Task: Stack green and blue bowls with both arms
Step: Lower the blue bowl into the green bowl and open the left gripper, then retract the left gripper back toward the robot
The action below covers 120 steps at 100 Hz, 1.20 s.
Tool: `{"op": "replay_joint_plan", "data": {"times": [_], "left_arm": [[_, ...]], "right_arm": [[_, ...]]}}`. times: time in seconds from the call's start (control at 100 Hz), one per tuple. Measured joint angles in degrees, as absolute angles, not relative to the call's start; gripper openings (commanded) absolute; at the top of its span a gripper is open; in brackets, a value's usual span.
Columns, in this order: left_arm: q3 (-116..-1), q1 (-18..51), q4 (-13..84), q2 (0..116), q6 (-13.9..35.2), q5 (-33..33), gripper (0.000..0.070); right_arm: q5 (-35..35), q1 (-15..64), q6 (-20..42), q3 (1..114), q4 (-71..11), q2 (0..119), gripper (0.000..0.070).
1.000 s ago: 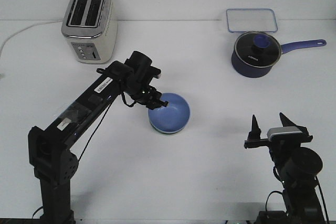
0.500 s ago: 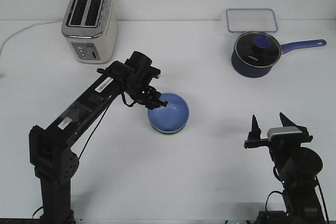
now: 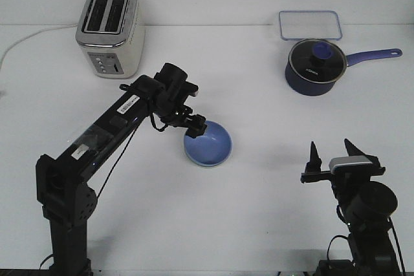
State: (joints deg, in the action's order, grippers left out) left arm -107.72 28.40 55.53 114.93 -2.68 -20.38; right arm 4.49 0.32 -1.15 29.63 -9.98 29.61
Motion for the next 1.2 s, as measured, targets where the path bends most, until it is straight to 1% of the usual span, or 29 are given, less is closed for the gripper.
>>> {"op": "replay_joint_plan", "data": {"times": [0.19, 0.33, 0.49, 0.59, 0.75, 0.92, 1.08, 1.2], "left_arm": [[-108.53, 25.93, 55.55, 112.4, -2.68, -20.43, 0.0427], [-108.66, 22.44, 55.72, 105.01, -2.68, -20.16, 0.0421], [-109.27, 17.47, 55.7, 97.25, -2.63, -17.23, 0.0421], [-106.96, 14.52, 55.0, 93.45, -2.46, -16.25, 0.0421], [-95.59, 10.66, 49.54, 84.53, -1.87, -14.68, 0.0421], [-79.44, 6.61, 40.66, 70.83, -0.4, -9.67, 0.0421], [-63.13, 5.41, 29.56, 57.08, 0.14, -9.26, 0.0422], [-51.51, 5.3, 23.22, 47.2, -0.12, -9.28, 0.0423]], "right_arm": [[4.49, 0.32, -1.15, 29.63, -9.98, 29.61, 0.0547], [4.49, 0.32, -1.15, 29.63, -9.98, 29.61, 0.0547], [4.49, 0.32, -1.15, 29.63, -9.98, 29.61, 0.0547], [4.49, 0.32, -1.15, 29.63, -9.98, 29.61, 0.0547], [4.49, 0.32, -1.15, 29.63, -9.98, 29.61, 0.0547], [4.49, 0.32, -1.15, 29.63, -9.98, 29.61, 0.0547], [4.49, 0.32, -1.15, 29.63, -9.98, 29.61, 0.0548], [4.49, 0.32, -1.15, 29.63, -9.98, 29.61, 0.0547]]}}
